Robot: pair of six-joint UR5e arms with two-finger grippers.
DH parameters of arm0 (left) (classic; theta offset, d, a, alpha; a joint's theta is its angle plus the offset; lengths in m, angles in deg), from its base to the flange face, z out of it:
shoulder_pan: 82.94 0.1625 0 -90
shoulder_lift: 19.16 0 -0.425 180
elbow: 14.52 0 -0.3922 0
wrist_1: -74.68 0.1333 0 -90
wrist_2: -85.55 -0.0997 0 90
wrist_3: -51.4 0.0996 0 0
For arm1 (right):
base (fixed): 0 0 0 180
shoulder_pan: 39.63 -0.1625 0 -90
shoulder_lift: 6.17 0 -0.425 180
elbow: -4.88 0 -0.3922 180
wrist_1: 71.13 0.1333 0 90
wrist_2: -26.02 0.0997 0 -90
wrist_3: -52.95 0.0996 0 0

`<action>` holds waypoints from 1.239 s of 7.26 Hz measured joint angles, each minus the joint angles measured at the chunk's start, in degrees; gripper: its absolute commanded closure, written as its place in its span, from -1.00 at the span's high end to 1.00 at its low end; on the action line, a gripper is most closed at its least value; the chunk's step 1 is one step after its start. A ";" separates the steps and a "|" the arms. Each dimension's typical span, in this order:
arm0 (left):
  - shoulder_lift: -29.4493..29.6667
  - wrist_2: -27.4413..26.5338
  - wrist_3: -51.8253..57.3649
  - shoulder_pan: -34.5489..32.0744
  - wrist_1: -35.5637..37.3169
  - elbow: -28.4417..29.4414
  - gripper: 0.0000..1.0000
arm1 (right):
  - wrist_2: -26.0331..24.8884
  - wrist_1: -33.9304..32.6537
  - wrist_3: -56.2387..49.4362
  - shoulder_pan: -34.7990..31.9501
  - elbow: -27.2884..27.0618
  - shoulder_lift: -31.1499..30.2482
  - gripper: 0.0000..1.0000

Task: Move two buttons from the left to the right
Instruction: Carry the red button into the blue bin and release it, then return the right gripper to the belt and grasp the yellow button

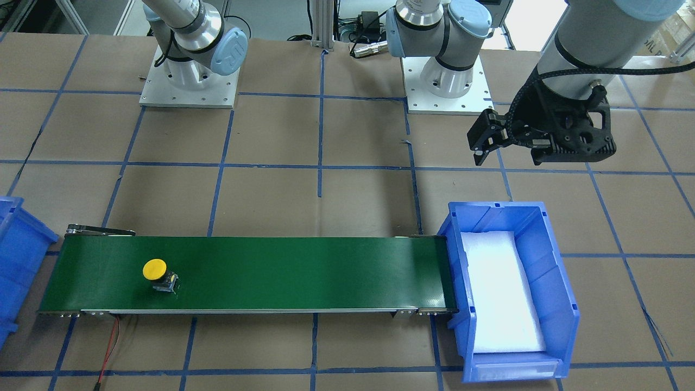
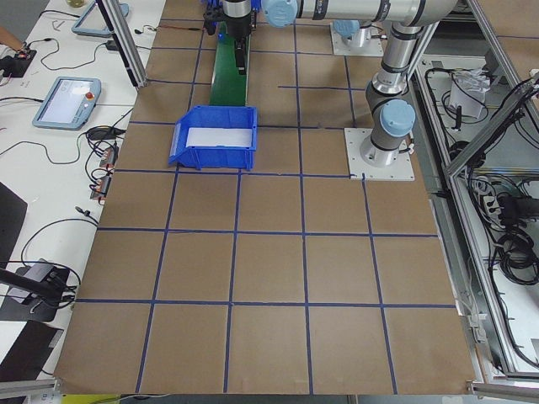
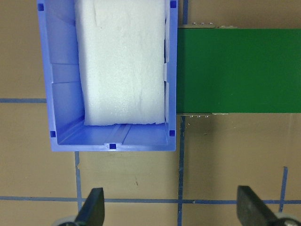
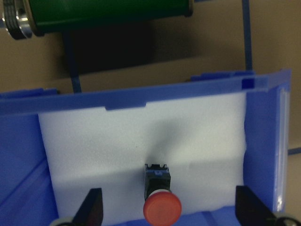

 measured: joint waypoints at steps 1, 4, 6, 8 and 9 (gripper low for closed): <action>0.00 0.01 0.00 0.00 0.00 0.00 1.00 | 0.16 0.47 0.15 -3.61 -0.37 -0.84 1.00; 0.00 0.00 0.00 0.03 0.00 0.00 1.00 | 1.61 -0.47 4.84 -11.34 -3.20 -1.24 1.00; 0.00 -0.05 0.02 0.06 0.00 0.00 1.00 | 2.22 -1.79 8.78 -15.91 -4.46 -1.14 1.00; 0.00 -0.05 0.08 0.09 0.00 0.00 1.00 | 2.22 -4.42 10.10 -17.73 -8.18 -1.40 1.00; 0.00 -0.03 0.09 0.09 0.00 0.00 1.00 | 2.25 -6.02 10.29 -17.92 -9.84 -1.54 1.00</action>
